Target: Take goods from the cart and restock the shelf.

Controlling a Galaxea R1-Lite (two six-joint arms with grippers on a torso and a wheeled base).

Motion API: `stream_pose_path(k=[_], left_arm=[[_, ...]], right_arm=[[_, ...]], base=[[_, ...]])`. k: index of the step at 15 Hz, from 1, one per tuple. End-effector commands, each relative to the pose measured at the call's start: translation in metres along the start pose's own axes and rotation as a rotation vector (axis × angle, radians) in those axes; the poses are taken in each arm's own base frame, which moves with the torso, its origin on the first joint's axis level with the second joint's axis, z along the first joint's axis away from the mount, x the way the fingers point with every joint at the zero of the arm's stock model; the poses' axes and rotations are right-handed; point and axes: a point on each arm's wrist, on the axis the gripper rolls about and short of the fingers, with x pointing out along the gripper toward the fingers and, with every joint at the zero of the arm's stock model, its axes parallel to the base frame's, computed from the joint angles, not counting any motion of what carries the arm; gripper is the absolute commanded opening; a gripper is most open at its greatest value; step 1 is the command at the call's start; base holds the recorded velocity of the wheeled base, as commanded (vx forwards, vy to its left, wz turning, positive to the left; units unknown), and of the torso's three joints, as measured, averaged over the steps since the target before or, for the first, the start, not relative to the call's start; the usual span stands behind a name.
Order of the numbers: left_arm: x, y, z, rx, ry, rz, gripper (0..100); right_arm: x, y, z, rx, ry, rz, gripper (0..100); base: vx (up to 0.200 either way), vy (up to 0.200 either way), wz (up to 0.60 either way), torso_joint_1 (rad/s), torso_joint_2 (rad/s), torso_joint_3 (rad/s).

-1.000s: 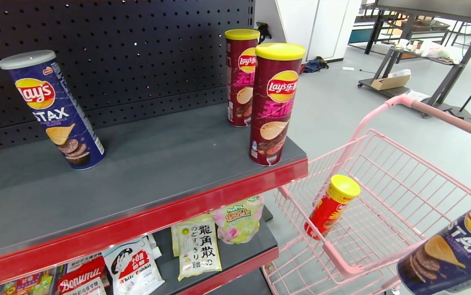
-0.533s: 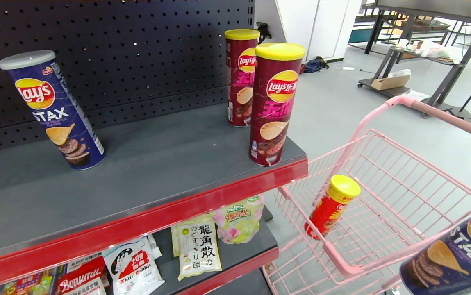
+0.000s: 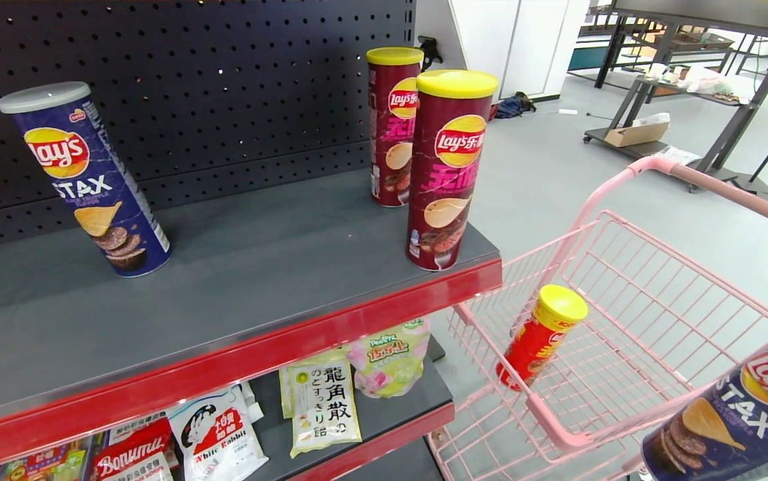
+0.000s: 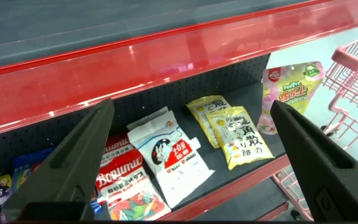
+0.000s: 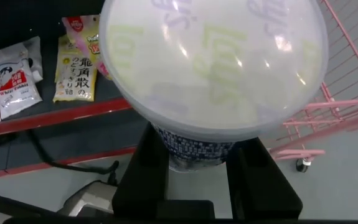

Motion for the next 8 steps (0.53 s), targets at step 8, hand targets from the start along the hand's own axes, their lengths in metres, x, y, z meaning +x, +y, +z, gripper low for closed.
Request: stream_pose_path(k=[8], left_arm=[[0.0001,0.0,0.0001,-0.001,0.0,0.0,100]], right_arm=[[0.0038,-0.0029,-0.0029,0.012,0.012,-0.045,0]], base=[[0.0,0.0,0.0,0.161,-0.43,-0.263]])
